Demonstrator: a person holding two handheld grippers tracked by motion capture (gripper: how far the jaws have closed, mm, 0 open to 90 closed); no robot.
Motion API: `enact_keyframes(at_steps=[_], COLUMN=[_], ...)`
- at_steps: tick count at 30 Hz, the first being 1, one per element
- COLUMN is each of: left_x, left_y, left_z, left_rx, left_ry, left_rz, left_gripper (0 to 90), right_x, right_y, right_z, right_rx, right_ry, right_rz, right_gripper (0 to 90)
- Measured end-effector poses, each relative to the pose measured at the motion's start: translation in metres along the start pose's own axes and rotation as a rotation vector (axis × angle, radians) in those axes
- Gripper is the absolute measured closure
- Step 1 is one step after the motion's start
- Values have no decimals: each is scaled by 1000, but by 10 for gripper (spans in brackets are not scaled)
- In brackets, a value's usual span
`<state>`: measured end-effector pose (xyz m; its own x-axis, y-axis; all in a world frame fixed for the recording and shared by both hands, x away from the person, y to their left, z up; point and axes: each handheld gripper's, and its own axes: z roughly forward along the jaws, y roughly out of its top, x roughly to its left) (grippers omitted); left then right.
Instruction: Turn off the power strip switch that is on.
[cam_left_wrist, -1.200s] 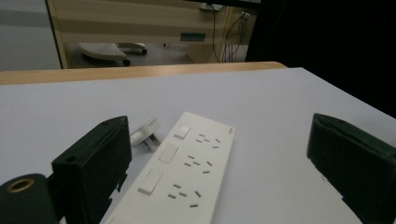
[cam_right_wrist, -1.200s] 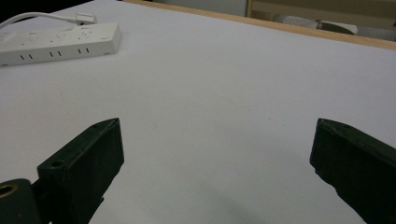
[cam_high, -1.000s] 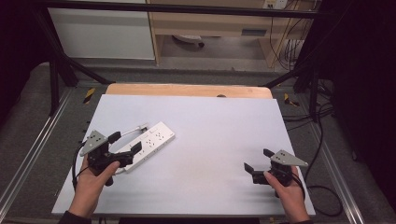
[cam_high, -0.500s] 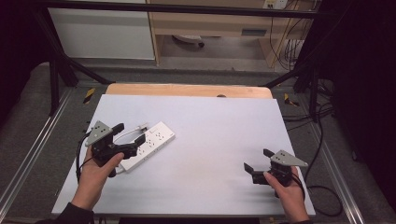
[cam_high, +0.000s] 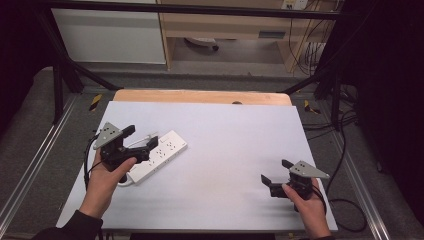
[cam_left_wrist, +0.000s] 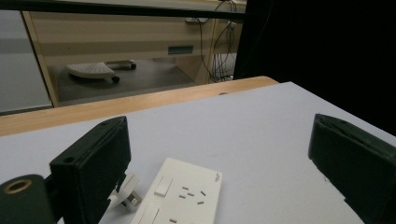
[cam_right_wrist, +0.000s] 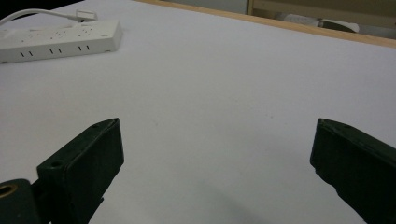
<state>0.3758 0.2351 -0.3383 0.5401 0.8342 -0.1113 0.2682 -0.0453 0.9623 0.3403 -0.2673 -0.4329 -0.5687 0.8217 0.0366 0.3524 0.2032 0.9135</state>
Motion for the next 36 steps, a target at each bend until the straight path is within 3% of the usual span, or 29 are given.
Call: enact_keyframes(at_steps=[16,36], left_x=[-1,0], left_y=[13,18], left_z=[14,45], left_rx=[11,48], left_ry=[-4,2], left_rz=[28,42], left_gripper=[56,58], right_x=[-1,-1], right_y=[0,-1], right_z=[-1,-1], right_rx=[-3,-1], right_ry=[-4,-3], right_rz=[8,18], right_gripper=[32,32])
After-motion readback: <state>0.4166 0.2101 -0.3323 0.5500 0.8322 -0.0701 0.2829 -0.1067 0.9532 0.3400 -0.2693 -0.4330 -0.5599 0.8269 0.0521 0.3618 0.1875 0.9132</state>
